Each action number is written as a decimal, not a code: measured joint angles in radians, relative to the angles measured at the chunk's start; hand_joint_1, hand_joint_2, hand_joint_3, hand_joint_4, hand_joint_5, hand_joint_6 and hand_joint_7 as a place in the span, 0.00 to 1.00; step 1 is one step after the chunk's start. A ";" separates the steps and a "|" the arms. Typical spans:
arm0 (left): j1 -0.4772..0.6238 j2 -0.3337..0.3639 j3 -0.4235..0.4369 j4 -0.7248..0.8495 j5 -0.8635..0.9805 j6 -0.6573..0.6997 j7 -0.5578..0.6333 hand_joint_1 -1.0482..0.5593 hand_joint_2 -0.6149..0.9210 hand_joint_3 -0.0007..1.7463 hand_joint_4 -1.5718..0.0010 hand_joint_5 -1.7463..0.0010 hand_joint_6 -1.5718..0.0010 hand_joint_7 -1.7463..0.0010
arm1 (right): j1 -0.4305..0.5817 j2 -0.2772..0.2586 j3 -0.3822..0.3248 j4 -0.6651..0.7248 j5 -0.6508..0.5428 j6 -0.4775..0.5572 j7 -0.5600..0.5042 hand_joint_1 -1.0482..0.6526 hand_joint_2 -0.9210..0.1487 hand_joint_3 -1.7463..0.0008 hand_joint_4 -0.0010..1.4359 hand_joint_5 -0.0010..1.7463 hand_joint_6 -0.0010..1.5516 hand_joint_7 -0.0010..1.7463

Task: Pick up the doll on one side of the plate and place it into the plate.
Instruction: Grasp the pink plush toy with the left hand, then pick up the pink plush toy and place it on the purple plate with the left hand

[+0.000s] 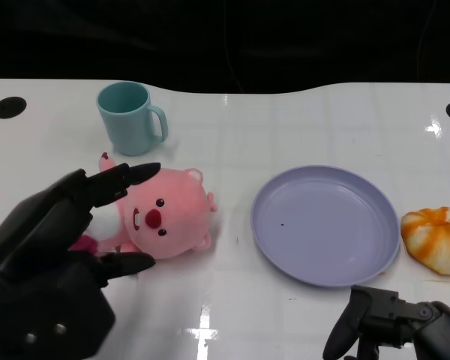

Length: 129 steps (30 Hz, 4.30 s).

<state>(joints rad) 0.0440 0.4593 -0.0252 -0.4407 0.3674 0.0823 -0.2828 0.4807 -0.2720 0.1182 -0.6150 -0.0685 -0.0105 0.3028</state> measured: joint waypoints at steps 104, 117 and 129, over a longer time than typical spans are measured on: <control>-0.664 -0.165 -0.376 1.409 0.217 -0.342 0.617 0.55 0.76 0.59 0.42 0.00 0.56 0.00 | 0.012 0.001 0.003 -0.014 -0.016 0.003 -0.007 0.57 0.38 0.36 0.47 0.95 0.39 0.76; -0.595 -0.149 -0.330 1.078 0.210 -0.263 0.497 0.56 0.68 0.70 0.40 0.00 0.53 0.00 | 0.003 0.001 0.001 0.012 -0.006 -0.006 -0.007 0.58 0.38 0.37 0.48 0.95 0.40 0.75; -0.693 -0.288 -0.356 0.994 0.230 -0.161 0.403 0.53 0.67 0.66 0.40 0.00 0.54 0.00 | 0.001 0.001 0.005 0.012 -0.010 -0.009 -0.007 0.57 0.38 0.36 0.46 0.94 0.40 0.76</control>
<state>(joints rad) -0.6492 0.1713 -0.3816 0.5531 0.5971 -0.0783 0.1207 0.4819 -0.2706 0.1227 -0.6028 -0.0783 -0.0194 0.2961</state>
